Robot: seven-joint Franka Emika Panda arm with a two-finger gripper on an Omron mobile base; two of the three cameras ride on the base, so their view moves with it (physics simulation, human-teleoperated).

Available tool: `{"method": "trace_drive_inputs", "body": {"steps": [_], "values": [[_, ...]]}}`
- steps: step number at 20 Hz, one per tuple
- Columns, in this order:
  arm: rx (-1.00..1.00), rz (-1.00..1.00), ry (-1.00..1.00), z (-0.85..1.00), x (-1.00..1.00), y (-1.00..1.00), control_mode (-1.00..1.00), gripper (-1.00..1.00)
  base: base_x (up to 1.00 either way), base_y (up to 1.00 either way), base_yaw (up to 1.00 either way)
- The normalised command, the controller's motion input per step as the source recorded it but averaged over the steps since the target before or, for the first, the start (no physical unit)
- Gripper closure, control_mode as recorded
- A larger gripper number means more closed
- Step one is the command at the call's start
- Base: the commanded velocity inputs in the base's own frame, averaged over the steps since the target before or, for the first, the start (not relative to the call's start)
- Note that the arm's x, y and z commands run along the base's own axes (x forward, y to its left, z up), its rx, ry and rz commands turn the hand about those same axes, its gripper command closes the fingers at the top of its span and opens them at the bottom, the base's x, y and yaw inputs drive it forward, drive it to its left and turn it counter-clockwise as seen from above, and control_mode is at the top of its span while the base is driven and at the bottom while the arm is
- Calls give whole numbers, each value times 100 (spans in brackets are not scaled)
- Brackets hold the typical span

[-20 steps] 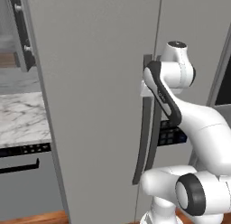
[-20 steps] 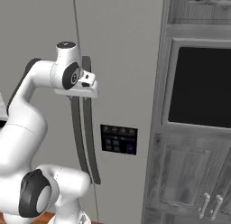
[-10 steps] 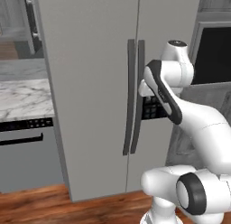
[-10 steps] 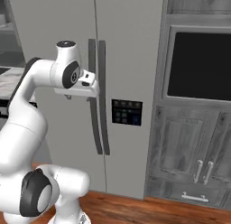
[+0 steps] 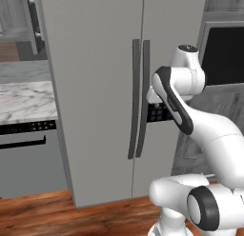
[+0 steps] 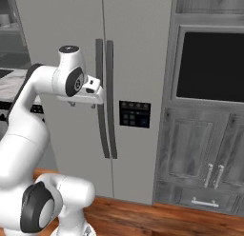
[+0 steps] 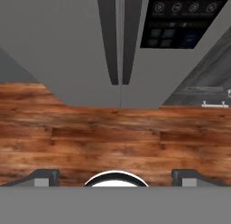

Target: There is a bowl on the dining counter. Grab a lemon wedge from the fridge and place it in the bowl. Then get the liquor bottle and glass cup from the cabinet and place them next to the bowl.

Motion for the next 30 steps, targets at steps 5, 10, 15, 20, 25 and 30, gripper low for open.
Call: {"method": "trace_drive_inputs", "body": {"steps": [5, 10, 15, 20, 25, 30], "values": [[0, 0, -2, -1, 2, -1, -100, -100, 0, 0, 0], [1, 0, 0, 0, 59, -12, -100, -100, 0, 0, 0], [1, 0, -1, -1, 84, -7, -100, -100, 0, 0, 0], [0, 0, -1, -9, 89, 0, -100, -100, 0, 0, 0], [-1, 0, 0, -21, 64, 0, -100, -100, 0, 0, 0], [-5, 0, -3, -38, 51, -1, -100, -100, 0, 0, 0]]}}
